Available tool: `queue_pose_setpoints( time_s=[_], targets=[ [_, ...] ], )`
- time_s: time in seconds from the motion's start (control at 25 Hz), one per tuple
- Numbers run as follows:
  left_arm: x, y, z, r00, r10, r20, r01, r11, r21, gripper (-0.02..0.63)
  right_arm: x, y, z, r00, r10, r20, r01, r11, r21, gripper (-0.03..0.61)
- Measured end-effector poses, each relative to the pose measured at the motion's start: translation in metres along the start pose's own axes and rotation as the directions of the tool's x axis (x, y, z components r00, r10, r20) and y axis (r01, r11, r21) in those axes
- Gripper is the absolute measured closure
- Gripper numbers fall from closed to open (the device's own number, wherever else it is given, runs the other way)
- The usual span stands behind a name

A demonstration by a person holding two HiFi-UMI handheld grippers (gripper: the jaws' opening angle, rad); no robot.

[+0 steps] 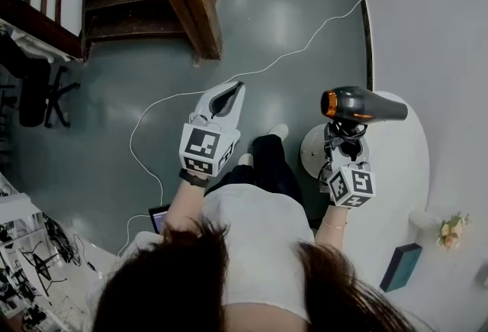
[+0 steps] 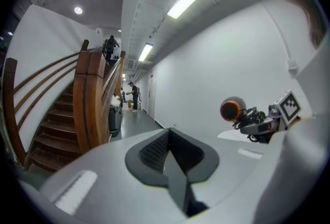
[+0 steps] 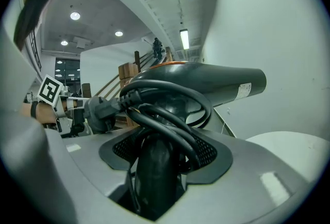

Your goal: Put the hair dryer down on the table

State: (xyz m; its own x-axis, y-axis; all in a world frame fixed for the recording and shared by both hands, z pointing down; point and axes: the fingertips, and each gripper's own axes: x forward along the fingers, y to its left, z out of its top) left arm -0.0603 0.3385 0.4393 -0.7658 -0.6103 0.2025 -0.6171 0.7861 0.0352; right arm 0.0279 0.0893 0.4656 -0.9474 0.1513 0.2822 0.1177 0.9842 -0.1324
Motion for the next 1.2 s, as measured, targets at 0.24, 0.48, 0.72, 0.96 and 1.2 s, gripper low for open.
queue_pose_setpoints(
  time_s=[0.24,0.48,0.72,0.96,1.2],
  targets=[
    [0.078,-0.009,0.017,0.998,-0.063,0.012,0.063,0.998,0.029,0.555,0.04,-0.054,0.009,0.999,-0.053,0.003,0.053,0.998,0.037,0.322],
    [0.165,-0.014,0.05,0.99,-0.137,0.015,0.136,0.988,0.067,0.555,0.074,-0.103,0.04,0.993,-0.117,0.027,0.116,0.992,0.057,0.322],
    [0.247,-0.067,0.071,0.958,-0.286,-0.008,0.285,0.954,0.096,0.555,0.06,-0.169,0.043,0.965,-0.26,0.026,0.254,0.957,0.139,0.322],
    [0.318,-0.144,0.08,0.887,-0.459,-0.041,0.46,0.879,0.126,0.555,0.028,-0.235,0.039,0.904,-0.426,0.031,0.406,0.881,0.244,0.322],
    [0.36,-0.244,0.081,0.753,-0.655,-0.069,0.656,0.736,0.17,0.555,-0.041,-0.282,0.028,0.776,-0.629,0.031,0.594,0.747,0.299,0.322]
  ],
)
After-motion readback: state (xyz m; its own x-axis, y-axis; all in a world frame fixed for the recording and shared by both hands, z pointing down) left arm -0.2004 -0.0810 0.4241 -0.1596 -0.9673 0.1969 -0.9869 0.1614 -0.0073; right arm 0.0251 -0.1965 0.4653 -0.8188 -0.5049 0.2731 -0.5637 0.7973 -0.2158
